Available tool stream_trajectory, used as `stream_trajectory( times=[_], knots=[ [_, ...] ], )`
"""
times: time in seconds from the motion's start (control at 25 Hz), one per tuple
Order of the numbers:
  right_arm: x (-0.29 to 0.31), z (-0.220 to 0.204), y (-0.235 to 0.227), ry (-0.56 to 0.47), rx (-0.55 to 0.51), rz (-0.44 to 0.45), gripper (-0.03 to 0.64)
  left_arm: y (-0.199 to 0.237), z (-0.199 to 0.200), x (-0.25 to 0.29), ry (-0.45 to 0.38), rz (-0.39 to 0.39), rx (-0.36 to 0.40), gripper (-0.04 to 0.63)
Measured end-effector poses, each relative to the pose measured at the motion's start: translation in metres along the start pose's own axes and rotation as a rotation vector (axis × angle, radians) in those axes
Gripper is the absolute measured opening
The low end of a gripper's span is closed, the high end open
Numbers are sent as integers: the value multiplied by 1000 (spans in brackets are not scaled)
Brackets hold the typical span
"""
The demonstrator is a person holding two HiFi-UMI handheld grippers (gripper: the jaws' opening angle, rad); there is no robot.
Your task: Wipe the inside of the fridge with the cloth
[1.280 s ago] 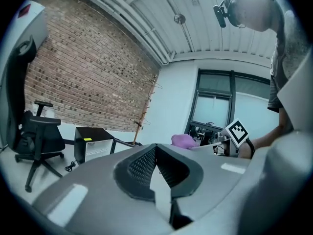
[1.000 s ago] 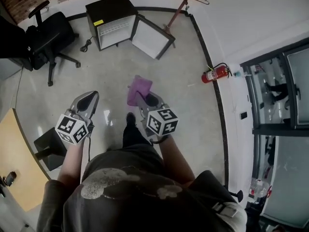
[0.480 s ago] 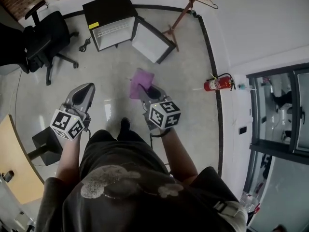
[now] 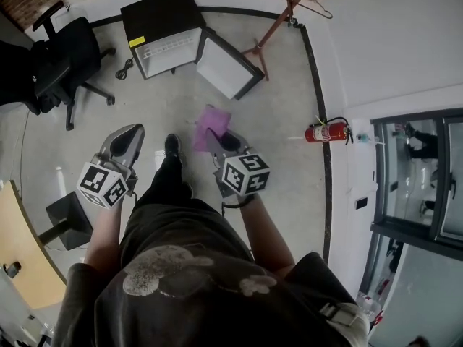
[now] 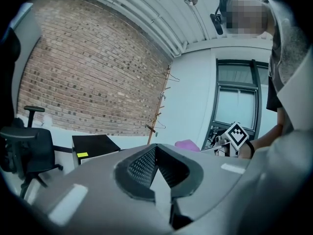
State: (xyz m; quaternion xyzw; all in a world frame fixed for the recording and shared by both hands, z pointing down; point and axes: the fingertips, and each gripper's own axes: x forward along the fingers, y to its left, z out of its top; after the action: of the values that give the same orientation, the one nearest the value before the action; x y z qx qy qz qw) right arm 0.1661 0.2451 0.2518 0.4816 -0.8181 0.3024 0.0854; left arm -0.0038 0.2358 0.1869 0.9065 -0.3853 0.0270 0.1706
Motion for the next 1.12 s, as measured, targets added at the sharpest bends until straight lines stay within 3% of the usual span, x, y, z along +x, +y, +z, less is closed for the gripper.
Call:
stream_trajectory(
  times=[0.32, 0.68, 0.84, 1.12],
  knots=[
    [61, 50, -46, 33, -32, -33, 74, 56, 13, 69, -9, -12, -35, 17],
    [150, 124, -66, 43, -62, -2, 74, 136, 56, 137, -36, 18, -50, 17],
    [179, 144, -74, 53, -88, -2, 74, 160, 69, 160, -34, 12, -41, 17],
    [222, 158, -90, 97, -107, 21, 74, 194, 72, 183, -43, 67, -64, 17]
  ],
)
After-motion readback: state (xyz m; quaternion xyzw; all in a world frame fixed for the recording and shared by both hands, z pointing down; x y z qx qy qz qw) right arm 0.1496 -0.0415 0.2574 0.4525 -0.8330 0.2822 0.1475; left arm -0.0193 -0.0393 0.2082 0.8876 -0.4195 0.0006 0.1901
